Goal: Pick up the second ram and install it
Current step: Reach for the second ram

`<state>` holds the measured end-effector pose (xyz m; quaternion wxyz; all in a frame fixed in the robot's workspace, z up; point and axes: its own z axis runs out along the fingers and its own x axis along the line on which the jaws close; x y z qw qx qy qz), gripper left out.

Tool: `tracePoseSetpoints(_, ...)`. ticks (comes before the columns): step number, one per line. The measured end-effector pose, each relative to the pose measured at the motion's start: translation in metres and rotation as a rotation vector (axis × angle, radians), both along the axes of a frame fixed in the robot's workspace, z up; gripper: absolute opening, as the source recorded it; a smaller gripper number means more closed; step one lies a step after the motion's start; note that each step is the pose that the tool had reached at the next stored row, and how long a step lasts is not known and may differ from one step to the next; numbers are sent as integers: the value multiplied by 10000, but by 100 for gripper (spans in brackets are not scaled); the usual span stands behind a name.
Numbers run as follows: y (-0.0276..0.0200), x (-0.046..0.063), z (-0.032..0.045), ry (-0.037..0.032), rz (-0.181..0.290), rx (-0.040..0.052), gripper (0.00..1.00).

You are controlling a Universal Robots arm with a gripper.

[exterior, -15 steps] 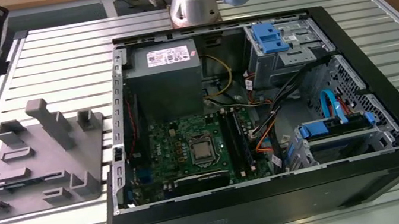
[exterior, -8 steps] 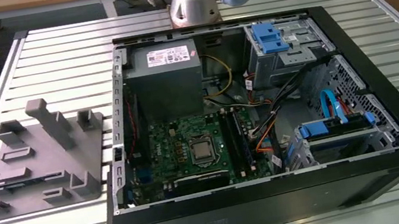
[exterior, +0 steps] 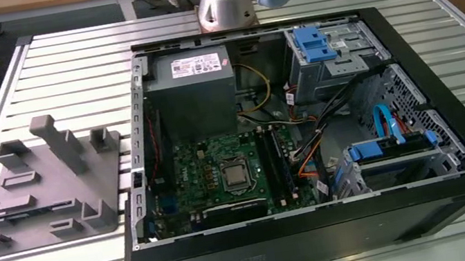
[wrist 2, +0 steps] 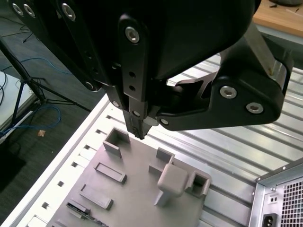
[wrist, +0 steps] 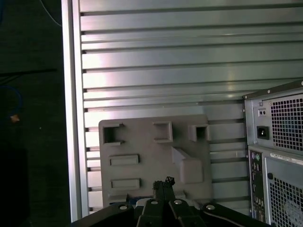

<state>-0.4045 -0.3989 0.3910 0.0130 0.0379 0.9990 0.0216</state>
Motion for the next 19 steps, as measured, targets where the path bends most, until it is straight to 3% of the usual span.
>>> tracePoseSetpoints(11, 0, -239, -44, -2, 1, 1, 10)
tracePoseSetpoints(19, -1, -326, -68, -1, 2, 2, 10)
